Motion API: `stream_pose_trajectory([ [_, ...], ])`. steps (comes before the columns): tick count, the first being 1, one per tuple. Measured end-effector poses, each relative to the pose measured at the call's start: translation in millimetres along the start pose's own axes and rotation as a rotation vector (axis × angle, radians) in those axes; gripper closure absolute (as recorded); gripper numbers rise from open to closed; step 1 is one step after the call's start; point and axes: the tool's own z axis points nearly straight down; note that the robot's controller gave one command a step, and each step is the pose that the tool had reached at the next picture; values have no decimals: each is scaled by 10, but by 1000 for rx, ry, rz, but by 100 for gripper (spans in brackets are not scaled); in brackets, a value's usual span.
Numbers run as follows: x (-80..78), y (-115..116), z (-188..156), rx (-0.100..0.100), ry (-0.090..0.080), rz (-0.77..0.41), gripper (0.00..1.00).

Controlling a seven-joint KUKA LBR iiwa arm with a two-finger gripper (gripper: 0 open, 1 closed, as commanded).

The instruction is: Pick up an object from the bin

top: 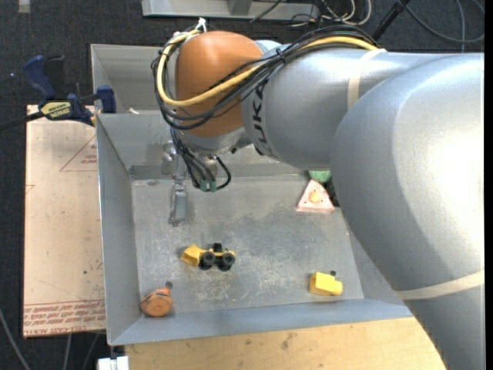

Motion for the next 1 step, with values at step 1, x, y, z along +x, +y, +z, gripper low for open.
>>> stream_pose_trajectory([
  [1, 0, 0, 0, 0, 0, 0, 0],
])
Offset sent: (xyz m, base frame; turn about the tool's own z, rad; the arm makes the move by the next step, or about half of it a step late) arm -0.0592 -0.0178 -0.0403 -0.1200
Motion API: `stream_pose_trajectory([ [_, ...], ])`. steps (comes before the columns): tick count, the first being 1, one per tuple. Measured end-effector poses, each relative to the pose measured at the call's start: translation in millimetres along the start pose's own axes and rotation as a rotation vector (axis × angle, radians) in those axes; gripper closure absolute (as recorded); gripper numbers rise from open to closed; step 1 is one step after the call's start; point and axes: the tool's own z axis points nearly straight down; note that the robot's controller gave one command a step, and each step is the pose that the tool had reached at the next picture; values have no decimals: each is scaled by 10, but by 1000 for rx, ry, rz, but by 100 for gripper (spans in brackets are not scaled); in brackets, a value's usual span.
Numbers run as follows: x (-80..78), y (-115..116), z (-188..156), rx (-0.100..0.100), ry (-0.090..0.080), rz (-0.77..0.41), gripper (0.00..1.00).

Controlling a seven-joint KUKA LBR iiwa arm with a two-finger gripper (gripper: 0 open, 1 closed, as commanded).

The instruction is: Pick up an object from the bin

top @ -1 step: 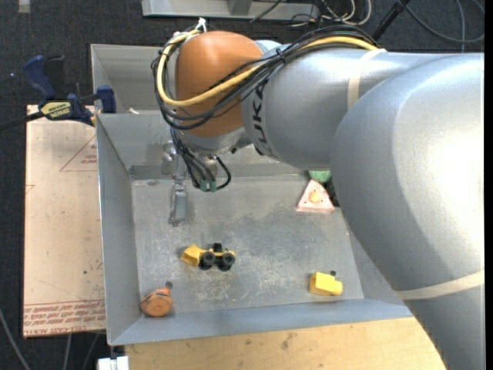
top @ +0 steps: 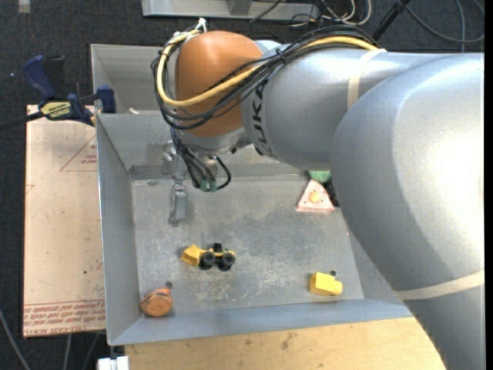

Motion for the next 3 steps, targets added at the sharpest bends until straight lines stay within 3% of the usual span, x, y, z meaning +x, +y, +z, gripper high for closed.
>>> stream_pose_trajectory([
  [1, 346, -95, 232, 1, -2, -72, 0],
  [2, 506, -303, 614, 0, -1, -246, 0],
  [3, 537, -385, 731, -4, 5, -275, 0],
])
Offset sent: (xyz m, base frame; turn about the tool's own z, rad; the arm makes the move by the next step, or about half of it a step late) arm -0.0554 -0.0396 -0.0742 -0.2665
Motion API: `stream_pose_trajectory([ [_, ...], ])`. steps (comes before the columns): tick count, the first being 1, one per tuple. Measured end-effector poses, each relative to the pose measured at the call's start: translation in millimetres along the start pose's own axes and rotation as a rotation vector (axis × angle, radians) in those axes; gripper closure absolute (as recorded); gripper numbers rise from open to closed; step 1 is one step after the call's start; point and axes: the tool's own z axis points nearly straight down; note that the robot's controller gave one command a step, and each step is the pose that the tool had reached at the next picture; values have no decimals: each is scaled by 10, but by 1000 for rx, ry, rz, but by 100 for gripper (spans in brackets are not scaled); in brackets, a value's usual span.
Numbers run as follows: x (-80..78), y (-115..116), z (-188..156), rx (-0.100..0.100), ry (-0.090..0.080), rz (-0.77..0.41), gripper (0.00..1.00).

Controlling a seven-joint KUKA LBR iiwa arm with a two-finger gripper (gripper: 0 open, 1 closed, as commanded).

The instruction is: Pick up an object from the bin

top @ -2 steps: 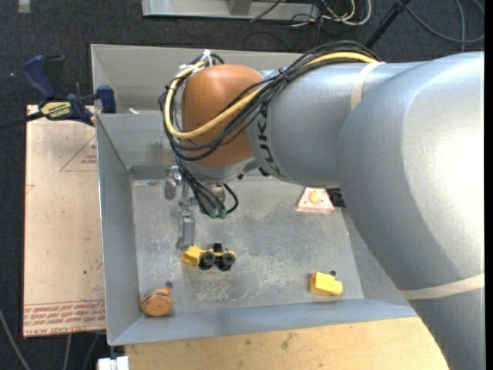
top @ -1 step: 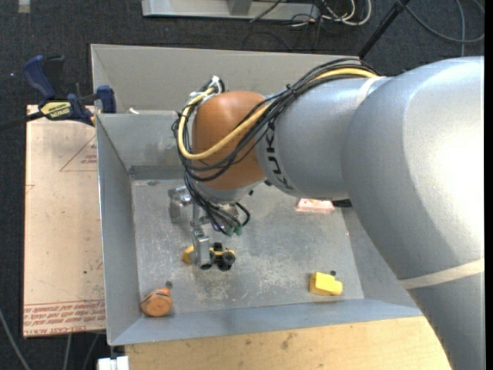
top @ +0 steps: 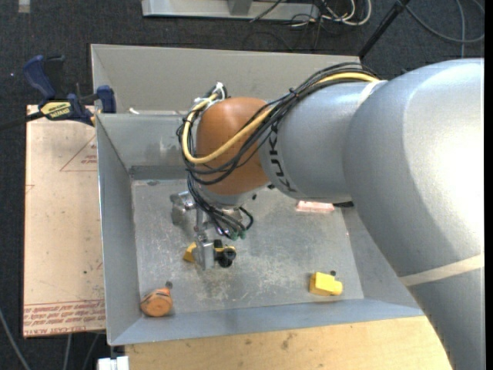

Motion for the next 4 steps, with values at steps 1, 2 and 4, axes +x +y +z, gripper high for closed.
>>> stream_pose_trajectory([
  [1, 240, -48, -134, 4, -7, -36, 0],
  [2, -82, -90, -255, 5, -5, -28, 0],
  [4, 430, -235, -127, 4, -2, -116, 0],
])
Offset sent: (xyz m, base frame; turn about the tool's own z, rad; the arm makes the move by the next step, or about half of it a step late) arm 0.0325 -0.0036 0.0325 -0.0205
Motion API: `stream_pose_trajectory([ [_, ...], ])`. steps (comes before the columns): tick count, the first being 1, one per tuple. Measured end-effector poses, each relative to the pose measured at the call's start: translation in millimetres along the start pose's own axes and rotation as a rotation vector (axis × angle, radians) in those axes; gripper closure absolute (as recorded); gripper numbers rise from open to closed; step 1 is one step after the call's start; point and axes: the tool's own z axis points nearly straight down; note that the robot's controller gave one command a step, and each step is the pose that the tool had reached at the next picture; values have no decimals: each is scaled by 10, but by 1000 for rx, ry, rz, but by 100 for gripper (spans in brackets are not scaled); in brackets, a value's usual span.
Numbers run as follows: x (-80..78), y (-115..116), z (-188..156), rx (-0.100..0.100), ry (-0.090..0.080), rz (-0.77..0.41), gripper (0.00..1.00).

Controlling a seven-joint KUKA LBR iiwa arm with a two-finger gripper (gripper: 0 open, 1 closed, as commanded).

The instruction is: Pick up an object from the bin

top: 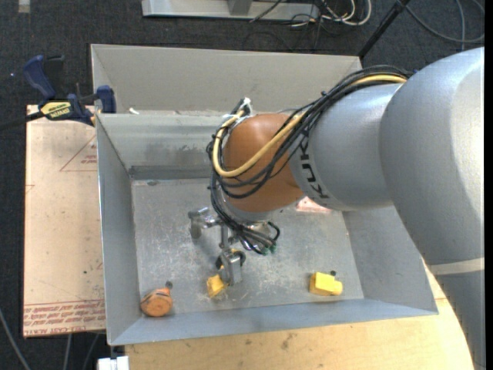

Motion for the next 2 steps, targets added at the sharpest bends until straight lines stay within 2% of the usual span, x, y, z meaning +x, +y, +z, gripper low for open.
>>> stream_pose_trajectory([
  [1, 88, -167, 127, 0, -10, -66, 100],
  [2, 89, -168, 128, 0, -10, -66, 100],
])
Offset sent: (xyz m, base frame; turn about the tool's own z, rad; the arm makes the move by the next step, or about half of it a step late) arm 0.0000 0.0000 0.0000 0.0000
